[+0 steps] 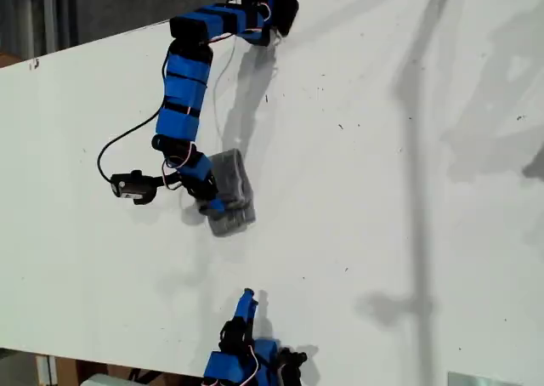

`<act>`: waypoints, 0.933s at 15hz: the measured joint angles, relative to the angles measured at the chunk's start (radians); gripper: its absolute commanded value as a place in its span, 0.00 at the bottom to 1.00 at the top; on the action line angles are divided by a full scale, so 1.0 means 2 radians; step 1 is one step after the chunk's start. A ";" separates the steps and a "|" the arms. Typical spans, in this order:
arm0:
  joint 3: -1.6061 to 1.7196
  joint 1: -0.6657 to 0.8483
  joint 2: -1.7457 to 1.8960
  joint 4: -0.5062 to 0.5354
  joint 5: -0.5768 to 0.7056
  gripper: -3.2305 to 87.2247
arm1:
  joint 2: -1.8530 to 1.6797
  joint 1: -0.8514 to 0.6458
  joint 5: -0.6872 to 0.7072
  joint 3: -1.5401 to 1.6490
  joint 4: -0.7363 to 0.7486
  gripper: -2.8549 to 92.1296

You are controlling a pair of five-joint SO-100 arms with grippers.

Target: Grasp corners of a square towel and fold twice.

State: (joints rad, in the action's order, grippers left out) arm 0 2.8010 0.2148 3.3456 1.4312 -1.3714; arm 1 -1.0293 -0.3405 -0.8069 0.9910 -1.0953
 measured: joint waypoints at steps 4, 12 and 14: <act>0.009 0.011 0.009 0.000 0.000 0.19 | -0.004 -0.007 0.015 -0.017 0.012 0.50; 0.117 0.003 0.056 -0.028 -0.041 0.21 | -0.495 0.110 -0.219 0.670 0.054 0.48; 0.139 0.000 0.058 -0.038 -0.044 0.21 | -0.600 0.128 -0.287 0.794 0.084 0.48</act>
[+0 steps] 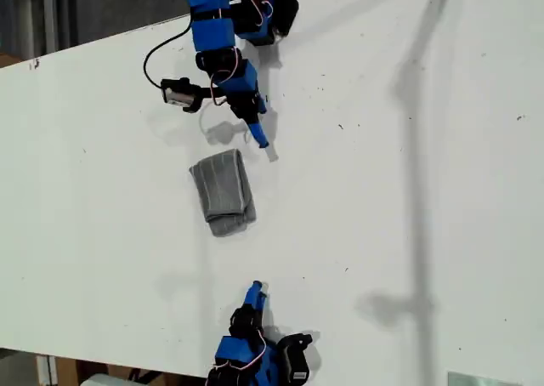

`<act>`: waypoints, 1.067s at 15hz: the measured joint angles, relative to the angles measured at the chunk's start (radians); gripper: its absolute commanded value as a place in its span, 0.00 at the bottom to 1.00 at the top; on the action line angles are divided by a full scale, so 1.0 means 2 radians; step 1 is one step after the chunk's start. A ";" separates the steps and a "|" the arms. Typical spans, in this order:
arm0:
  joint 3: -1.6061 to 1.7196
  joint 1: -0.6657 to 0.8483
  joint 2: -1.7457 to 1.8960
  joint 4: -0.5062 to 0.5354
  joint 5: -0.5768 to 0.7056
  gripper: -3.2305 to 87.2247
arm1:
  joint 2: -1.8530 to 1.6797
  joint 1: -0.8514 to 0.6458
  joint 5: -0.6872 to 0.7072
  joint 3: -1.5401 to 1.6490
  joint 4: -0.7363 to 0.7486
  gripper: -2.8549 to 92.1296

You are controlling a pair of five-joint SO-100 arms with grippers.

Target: Grasp corners of a square towel and fold twice.

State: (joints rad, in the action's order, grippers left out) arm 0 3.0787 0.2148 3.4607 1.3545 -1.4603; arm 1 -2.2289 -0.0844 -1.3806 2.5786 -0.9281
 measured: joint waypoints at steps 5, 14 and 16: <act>0.012 0.025 0.000 -0.010 0.040 0.19 | -0.209 -0.038 -0.048 0.068 -0.081 0.39; 0.018 -0.014 0.000 -0.018 0.174 0.18 | -0.535 -0.092 -0.093 0.126 -0.277 0.34; 0.018 -0.013 0.000 -0.018 0.196 0.18 | -0.535 -0.091 -0.088 0.126 -0.277 0.34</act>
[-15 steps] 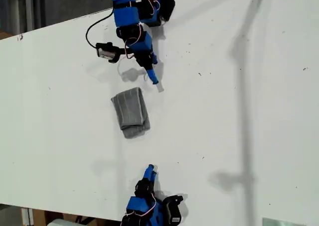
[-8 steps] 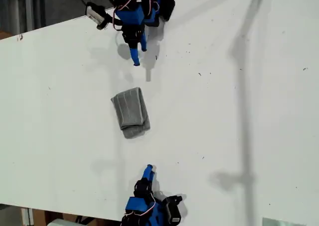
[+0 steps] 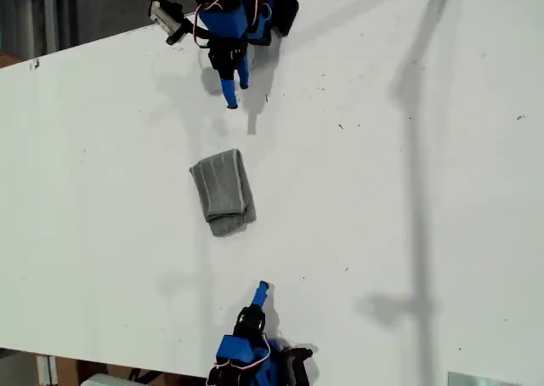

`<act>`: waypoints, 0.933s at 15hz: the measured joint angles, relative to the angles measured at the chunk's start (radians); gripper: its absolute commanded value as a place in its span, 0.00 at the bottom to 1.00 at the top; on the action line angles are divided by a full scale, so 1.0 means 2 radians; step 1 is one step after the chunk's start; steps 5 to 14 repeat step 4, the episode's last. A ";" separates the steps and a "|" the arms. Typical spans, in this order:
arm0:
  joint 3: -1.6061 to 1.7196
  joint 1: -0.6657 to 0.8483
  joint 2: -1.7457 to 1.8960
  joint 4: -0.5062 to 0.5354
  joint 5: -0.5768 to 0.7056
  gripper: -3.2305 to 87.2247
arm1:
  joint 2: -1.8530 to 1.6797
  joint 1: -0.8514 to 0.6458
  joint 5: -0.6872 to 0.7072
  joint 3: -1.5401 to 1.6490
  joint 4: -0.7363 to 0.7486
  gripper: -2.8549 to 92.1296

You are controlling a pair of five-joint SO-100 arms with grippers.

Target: Grasp corners of a square towel and fold twice.

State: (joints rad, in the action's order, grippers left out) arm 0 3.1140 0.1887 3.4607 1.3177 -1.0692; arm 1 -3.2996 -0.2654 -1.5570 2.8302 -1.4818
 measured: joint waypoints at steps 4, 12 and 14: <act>0.000 0.000 0.000 0.000 0.002 0.18 | 0.000 0.000 0.002 0.000 0.000 0.34; 0.000 0.000 0.000 0.000 0.002 0.18 | 0.000 0.000 0.002 0.000 0.000 0.34; 0.000 0.000 0.000 0.000 0.002 0.18 | 0.000 0.000 0.002 0.000 0.000 0.34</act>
